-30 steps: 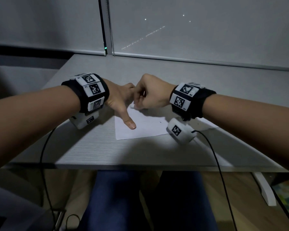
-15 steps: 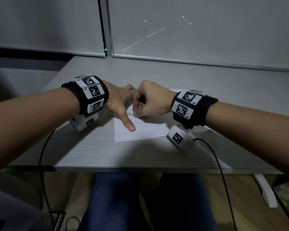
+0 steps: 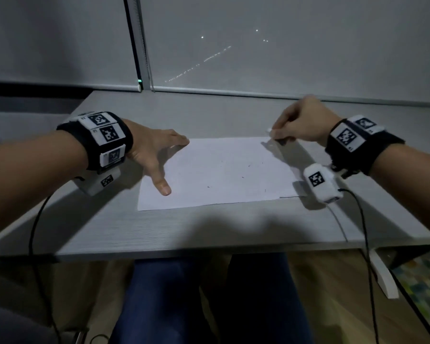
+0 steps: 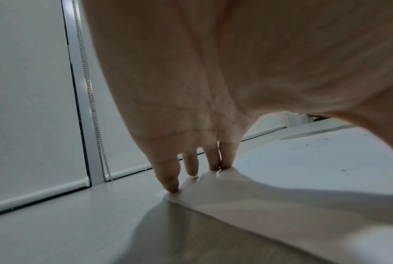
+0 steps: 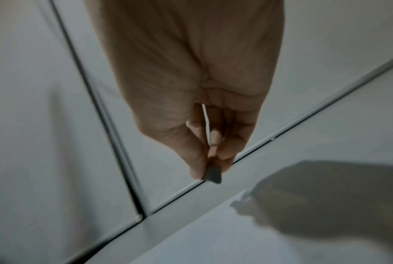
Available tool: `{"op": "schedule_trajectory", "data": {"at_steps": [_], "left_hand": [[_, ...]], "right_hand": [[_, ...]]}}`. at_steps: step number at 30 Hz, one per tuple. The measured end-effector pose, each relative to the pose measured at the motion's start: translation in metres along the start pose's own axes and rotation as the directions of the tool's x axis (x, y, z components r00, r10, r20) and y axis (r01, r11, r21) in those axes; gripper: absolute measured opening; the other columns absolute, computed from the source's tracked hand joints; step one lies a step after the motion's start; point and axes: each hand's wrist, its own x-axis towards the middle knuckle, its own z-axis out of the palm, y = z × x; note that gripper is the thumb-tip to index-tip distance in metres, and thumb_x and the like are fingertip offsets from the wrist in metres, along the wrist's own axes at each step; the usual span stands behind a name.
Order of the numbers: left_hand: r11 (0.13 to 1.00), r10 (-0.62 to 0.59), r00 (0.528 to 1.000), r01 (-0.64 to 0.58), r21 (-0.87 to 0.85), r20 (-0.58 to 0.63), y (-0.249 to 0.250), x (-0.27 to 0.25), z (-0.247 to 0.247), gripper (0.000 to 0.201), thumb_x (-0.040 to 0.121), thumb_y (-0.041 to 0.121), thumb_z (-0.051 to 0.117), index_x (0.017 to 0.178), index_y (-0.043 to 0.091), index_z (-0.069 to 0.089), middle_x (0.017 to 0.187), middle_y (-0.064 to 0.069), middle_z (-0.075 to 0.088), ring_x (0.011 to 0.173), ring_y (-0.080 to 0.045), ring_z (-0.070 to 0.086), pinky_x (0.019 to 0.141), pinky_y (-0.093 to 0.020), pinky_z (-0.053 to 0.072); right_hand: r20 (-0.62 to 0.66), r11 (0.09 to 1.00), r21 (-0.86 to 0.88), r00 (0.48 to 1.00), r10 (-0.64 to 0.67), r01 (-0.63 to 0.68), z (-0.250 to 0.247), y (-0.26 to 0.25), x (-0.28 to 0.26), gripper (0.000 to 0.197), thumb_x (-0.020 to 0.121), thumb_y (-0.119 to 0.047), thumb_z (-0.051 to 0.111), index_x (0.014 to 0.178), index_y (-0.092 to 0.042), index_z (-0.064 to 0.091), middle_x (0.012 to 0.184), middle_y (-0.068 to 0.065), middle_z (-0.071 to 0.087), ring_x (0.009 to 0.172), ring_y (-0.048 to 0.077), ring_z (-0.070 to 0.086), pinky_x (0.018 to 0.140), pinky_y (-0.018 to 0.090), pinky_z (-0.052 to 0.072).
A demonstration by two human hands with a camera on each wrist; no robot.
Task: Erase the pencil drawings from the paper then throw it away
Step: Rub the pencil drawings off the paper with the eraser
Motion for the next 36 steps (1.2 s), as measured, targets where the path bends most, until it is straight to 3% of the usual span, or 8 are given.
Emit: {"op": "schedule_trajectory", "data": {"at_steps": [5, 9, 15, 18, 21, 26, 31, 36], "left_hand": [[0.998, 0.008, 1.0, -0.008, 0.068, 0.003, -0.001, 0.004, -0.005, 0.168, 0.035, 0.081, 0.095, 0.17, 0.043, 0.002, 0.173, 0.025, 0.0, 0.164, -0.018, 0.009, 0.129, -0.055, 0.024], [0.997, -0.022, 1.0, 0.022, 0.074, 0.0, 0.004, 0.003, -0.007, 0.171, 0.033, 0.078, 0.097, 0.17, 0.04, 0.003, 0.17, 0.021, 0.006, 0.162, -0.024, 0.015, 0.126, -0.053, 0.031], [0.998, -0.006, 1.0, 0.007, 0.058, -0.02, 0.005, 0.003, -0.009, 0.166, 0.036, 0.087, 0.09, 0.17, 0.043, 0.001, 0.172, 0.02, 0.005, 0.162, -0.028, 0.014, 0.125, -0.058, 0.029], [0.998, 0.052, 0.994, -0.056, -0.038, -0.092, 0.016, -0.004, -0.011, 0.148, 0.05, 0.094, 0.08, 0.168, 0.048, 0.004, 0.17, 0.029, 0.007, 0.163, -0.022, 0.013, 0.126, -0.058, 0.022], [0.986, 0.167, 0.974, -0.164, 0.03, -0.153, 0.048, 0.004, -0.013, 0.134, 0.063, 0.094, 0.073, 0.169, 0.043, 0.01, 0.169, 0.026, 0.014, 0.159, -0.016, 0.021, 0.128, -0.051, 0.023], [0.961, 0.256, 0.952, -0.231, 0.152, -0.169, 0.1, 0.044, -0.012, 0.114, 0.078, 0.092, 0.06, 0.169, 0.035, 0.022, 0.171, 0.01, 0.023, 0.158, -0.022, 0.028, 0.128, -0.05, 0.024], [0.967, 0.191, 0.974, -0.166, 0.195, -0.119, 0.104, 0.059, -0.017, 0.112, 0.074, 0.092, 0.063, 0.167, 0.05, 0.016, 0.171, 0.01, 0.02, 0.159, -0.025, 0.025, 0.126, -0.057, 0.025], [0.967, 0.142, 0.982, -0.111, 0.23, -0.124, 0.108, 0.06, -0.018, 0.115, 0.075, 0.091, 0.063, 0.168, 0.05, 0.011, 0.171, 0.01, 0.017, 0.159, -0.028, 0.026, 0.124, -0.058, 0.028]], "right_hand": [[-0.01, 0.958, 0.095, 0.962, 0.274, -0.272, -0.019, 0.057, -0.015, 0.018, 0.071, -0.009, 0.093, 0.082, 0.001, 0.083, 0.082, 0.022, 0.079, 0.074, 0.026, 0.073, 0.09, 0.044, 0.064], [0.006, 0.942, 0.05, 0.943, 0.332, -0.332, -0.012, 0.07, -0.027, 0.017, 0.068, -0.017, 0.096, 0.074, -0.006, 0.085, 0.077, 0.016, 0.08, 0.074, 0.026, 0.075, 0.089, 0.05, 0.064], [0.007, 0.96, -0.108, 0.965, 0.261, -0.258, -0.006, 0.063, -0.025, 0.022, 0.071, -0.021, 0.093, 0.081, -0.003, 0.084, 0.084, 0.016, 0.08, 0.09, 0.03, 0.076, 0.089, 0.043, 0.062], [0.053, 0.981, -0.129, 0.986, 0.155, -0.147, 0.003, 0.047, -0.02, 0.02, 0.076, -0.021, 0.09, 0.084, -0.004, 0.082, 0.084, 0.013, 0.079, 0.074, 0.019, 0.068, 0.076, 0.033, 0.056], [0.1, 0.991, -0.112, 0.993, -0.056, 0.067, 0.024, 0.019, -0.016, 0.013, 0.081, -0.017, 0.085, 0.084, -0.006, 0.079, 0.076, 0.008, 0.075, 0.064, 0.016, 0.063, 0.067, 0.026, 0.052], [0.136, 0.961, -0.14, 0.966, -0.221, 0.24, 0.051, -0.008, -0.004, 0.011, 0.075, -0.013, 0.089, 0.083, -0.012, 0.081, 0.067, 0.002, 0.072, 0.057, 0.015, 0.064, 0.062, 0.024, 0.054], [0.186, 0.929, -0.216, 0.946, -0.264, 0.301, 0.058, -0.013, -0.007, 0.008, 0.078, -0.014, 0.088, 0.083, -0.011, 0.082, 0.066, -0.001, 0.071, 0.057, 0.008, 0.062, 0.061, 0.019, 0.049], [0.422, 0.891, -0.205, 0.858, -0.292, 0.404, 0.037, -0.016, -0.023, 0.008, 0.081, -0.012, 0.087, 0.087, -0.012, 0.082, 0.073, 0.001, 0.077, 0.063, 0.008, 0.071, 0.068, 0.024, 0.058]]}}
